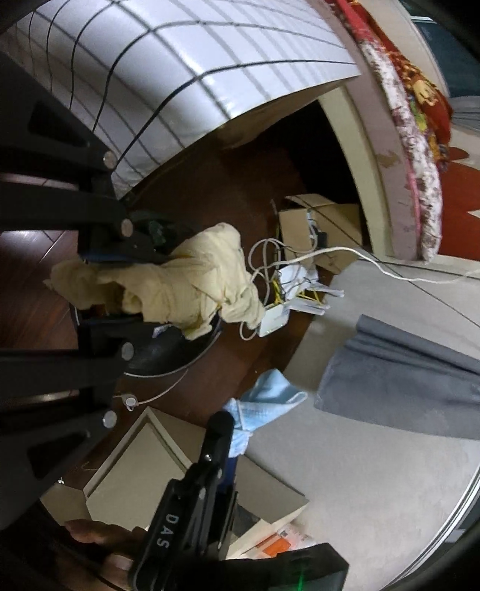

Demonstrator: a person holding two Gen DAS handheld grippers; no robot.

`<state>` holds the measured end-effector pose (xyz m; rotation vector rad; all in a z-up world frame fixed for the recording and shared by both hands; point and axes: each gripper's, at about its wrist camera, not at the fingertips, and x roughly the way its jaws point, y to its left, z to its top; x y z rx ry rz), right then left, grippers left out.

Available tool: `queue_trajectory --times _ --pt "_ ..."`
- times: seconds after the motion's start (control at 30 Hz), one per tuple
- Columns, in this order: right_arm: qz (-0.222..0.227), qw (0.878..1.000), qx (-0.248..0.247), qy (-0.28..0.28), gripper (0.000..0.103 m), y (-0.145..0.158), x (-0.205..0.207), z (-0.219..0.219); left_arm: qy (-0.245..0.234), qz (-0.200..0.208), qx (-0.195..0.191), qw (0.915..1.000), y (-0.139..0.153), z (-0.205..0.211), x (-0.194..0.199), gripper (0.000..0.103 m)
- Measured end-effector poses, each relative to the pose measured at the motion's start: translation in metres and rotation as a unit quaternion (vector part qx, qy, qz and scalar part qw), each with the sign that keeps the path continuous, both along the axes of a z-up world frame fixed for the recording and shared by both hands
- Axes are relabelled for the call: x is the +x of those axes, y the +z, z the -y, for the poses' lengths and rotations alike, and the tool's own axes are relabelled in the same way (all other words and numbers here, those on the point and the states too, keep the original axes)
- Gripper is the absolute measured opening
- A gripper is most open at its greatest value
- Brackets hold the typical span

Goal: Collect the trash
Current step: 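Carry the beige and blue cloths over the black bin with both tools, then open both tools to drop the cloths into the bin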

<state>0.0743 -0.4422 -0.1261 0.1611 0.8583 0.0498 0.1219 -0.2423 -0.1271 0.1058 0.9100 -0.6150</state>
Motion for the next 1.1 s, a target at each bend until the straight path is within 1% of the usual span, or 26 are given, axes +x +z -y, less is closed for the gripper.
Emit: queue_trajectory --times 0.17,0.53,0.57,0.6,0.63,0.67,0.7,0.73,0.77,0.83,0.87,0.9,0.93,1.1 --pt "-0.022 1.0 -0.002 0.006 0.023 -0.019 0.016 -0.003 0.001 -0.023 -0.001 0.9997 -0.017 0.004 0.008 0.023" --pt "-0.059 0.998 -0.01 0.016 0.023 -0.047 0.04 -0.001 -0.006 -0.043 0.006 0.9991 -0.036 0.014 0.017 0.023" --pt "-0.063 0.998 -0.009 0.018 0.023 -0.05 0.041 0.0 -0.007 -0.045 0.003 0.999 -0.037 0.014 0.017 0.024" --pt "-0.069 0.997 -0.007 0.02 0.024 -0.053 0.043 -0.001 -0.006 -0.047 -0.002 0.9989 -0.039 0.013 0.016 0.029" --pt "-0.078 0.997 -0.012 0.021 0.027 -0.057 0.045 -0.001 -0.005 -0.049 -0.006 0.9988 -0.041 0.013 0.017 0.033" --pt "-0.089 0.995 -0.032 0.014 0.046 -0.062 0.048 0.0 -0.002 -0.051 -0.003 0.9987 -0.044 0.013 0.017 0.056" --pt "-0.092 0.995 -0.048 0.0 0.08 -0.067 0.048 0.003 0.009 -0.052 0.006 0.9986 -0.048 0.012 0.017 0.081" --pt "-0.095 0.994 -0.05 -0.008 0.091 -0.071 0.048 0.008 0.02 -0.048 0.01 0.9986 -0.05 0.009 0.016 0.086" --pt "-0.103 0.993 -0.052 -0.015 0.094 -0.073 0.047 0.012 0.03 -0.04 0.016 0.9986 -0.051 0.006 0.015 0.089" --pt "-0.113 0.991 -0.06 -0.03 0.094 -0.076 0.046 0.022 0.043 -0.041 0.023 0.998 -0.055 -0.002 0.013 0.095" --pt "-0.112 0.991 -0.059 -0.035 0.095 -0.075 0.045 0.025 0.052 -0.041 0.03 0.9973 -0.056 -0.005 0.013 0.102" --pt "-0.11 0.991 -0.058 -0.041 0.099 -0.074 0.043 0.028 0.062 -0.039 0.041 0.9965 -0.058 -0.008 0.011 0.102" --pt "-0.108 0.991 -0.06 -0.045 0.102 -0.072 0.042 0.029 0.067 -0.035 0.042 0.9963 -0.058 -0.011 0.01 0.102" --pt "-0.112 0.99 -0.076 -0.05 0.102 -0.07 0.037 0.026 0.087 -0.019 0.046 0.995 -0.051 -0.023 0.005 0.102"
